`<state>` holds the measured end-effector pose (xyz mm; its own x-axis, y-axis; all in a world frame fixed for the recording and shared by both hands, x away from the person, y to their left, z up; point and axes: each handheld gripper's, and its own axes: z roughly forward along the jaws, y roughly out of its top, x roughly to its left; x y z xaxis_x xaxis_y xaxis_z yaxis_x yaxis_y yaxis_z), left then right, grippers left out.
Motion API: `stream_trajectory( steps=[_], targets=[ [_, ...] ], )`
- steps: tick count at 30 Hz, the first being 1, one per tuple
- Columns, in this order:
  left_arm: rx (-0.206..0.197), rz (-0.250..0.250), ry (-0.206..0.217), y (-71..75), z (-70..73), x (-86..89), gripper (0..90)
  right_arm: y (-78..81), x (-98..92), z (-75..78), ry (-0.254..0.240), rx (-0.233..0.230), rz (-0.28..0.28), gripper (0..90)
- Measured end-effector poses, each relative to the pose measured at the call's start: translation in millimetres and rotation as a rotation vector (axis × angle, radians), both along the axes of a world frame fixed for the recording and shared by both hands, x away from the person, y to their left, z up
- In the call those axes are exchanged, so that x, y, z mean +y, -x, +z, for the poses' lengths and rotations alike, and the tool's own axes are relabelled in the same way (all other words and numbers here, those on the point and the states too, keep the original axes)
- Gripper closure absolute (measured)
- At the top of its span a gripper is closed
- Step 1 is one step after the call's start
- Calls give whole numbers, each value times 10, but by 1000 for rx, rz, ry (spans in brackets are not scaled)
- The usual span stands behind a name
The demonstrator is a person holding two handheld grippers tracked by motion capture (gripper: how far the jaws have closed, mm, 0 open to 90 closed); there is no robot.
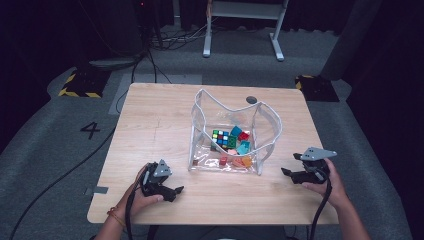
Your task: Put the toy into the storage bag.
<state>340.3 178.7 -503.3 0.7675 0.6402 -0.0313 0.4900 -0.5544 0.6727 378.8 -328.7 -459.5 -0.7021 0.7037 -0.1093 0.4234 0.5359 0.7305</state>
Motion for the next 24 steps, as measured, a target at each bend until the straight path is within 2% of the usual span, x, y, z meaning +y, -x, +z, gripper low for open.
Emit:
stream_trajectory(
  steps=[5,6,12,20,23,24],
  targets=[
    [0,0,-2,0,1,-1,89,55,-111,-153,-21,32,-35,233],
    [0,0,-2,0,1,0,89,64,-136,-171,-12,38,-35,232],
    [0,0,-2,-1,1,0,89,130,-242,-249,-42,52,-66,229],
    [0,0,-2,0,1,0,89,213,-361,-348,-76,75,-80,223],
    [0,0,-2,0,1,0,89,229,-383,-375,-71,77,-79,223],
    [0,1,-1,0,1,-1,89,247,-389,-396,-85,90,-78,222]
  ],
)
